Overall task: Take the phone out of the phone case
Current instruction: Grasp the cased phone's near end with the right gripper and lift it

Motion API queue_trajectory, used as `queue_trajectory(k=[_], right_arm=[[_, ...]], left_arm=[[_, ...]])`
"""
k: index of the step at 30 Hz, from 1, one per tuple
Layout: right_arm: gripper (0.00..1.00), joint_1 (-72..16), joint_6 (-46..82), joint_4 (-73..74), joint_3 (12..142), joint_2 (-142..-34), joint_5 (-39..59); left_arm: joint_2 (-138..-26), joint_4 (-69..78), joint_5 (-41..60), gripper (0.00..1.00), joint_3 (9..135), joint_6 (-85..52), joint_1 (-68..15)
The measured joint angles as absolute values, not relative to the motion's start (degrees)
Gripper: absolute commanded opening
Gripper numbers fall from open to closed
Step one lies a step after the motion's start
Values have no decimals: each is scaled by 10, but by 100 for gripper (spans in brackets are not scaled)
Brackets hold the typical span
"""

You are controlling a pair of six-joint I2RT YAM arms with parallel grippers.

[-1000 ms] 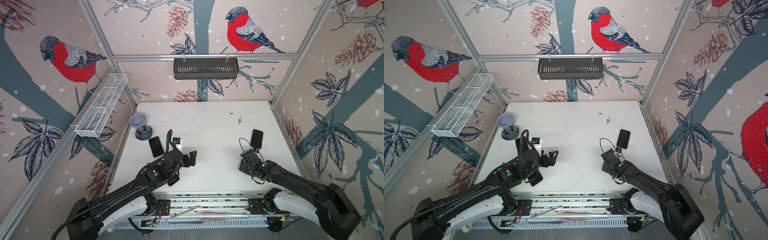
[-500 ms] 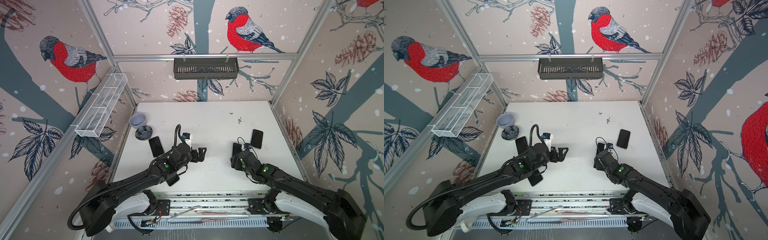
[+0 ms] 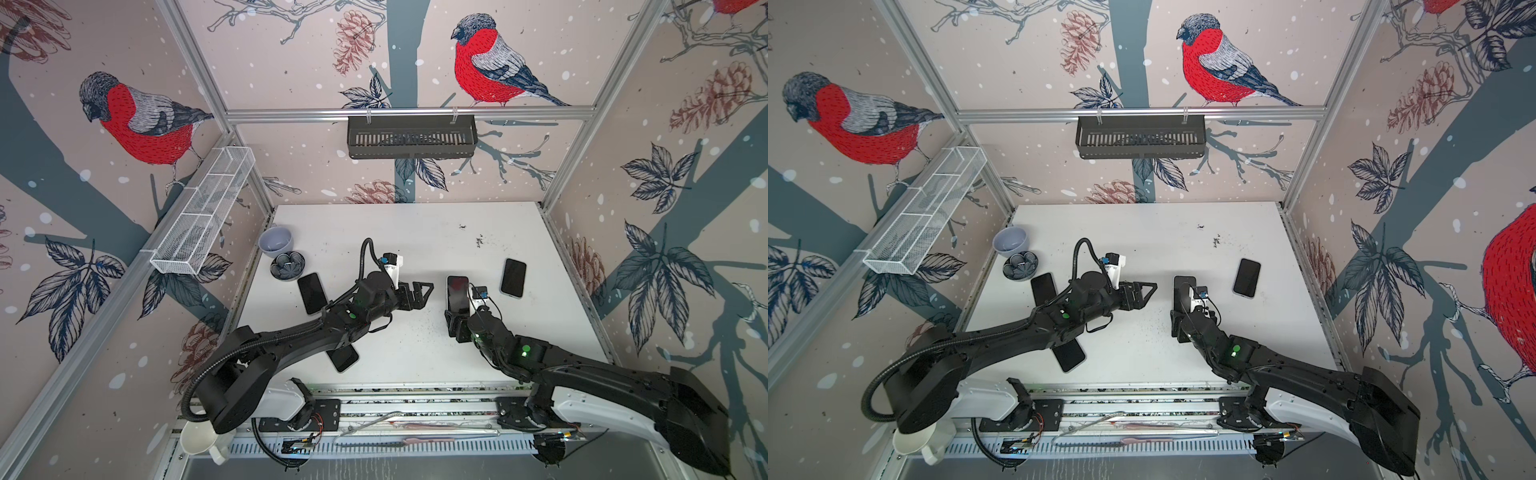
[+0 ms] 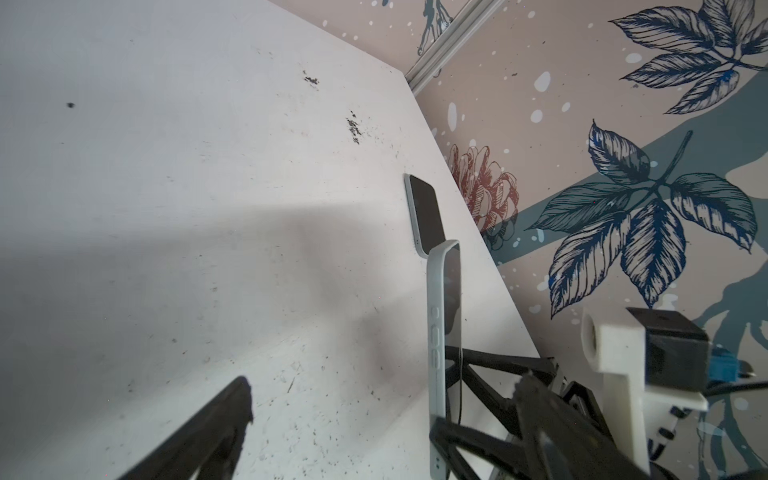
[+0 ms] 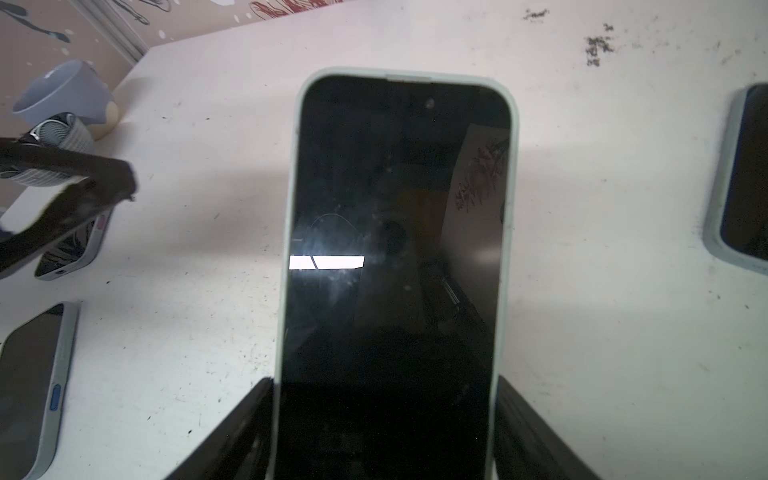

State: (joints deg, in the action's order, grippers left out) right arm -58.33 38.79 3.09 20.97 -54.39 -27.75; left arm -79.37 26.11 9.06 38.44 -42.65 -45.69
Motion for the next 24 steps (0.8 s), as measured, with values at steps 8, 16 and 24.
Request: queue_trajectory(k=[8,16,24], right_arm=[[51,-643,357,81,202,-539,-335],[50,-679,343,102,198,-550,-362],[49,-691,341,107,197,-556,-375]], left_arm=[[-832,318,134,92,390,-442,-457],[-846,329,151,79,404,-446,-457],[-864,329,170,65,421,-446,-457]])
